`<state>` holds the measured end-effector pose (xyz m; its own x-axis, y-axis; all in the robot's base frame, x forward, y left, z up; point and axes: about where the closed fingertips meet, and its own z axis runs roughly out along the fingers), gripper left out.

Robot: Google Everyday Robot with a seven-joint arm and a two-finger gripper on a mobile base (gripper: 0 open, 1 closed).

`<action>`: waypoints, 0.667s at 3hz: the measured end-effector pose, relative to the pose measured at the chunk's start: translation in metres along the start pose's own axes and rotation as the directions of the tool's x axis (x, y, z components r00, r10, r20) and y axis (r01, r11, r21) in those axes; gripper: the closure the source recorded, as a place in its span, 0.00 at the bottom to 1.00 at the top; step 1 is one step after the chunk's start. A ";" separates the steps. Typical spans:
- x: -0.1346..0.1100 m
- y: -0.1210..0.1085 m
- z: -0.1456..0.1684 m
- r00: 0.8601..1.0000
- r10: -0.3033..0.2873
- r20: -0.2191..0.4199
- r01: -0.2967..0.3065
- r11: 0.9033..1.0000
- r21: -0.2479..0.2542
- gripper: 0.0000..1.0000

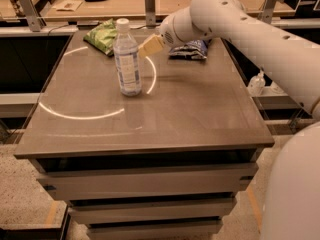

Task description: Move green rice chip bag near blue plastic bottle

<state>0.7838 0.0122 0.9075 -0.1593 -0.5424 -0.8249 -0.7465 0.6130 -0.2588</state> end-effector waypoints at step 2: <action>0.019 -0.019 0.038 0.993 0.097 0.066 -0.095 0.995 -0.034 0.00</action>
Offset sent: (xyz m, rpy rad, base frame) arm 0.0624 0.0051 -0.0342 0.1710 0.0304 0.0299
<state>0.8202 0.0120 0.8775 -0.1880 -0.4417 -0.8772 -0.7497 0.6415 -0.1624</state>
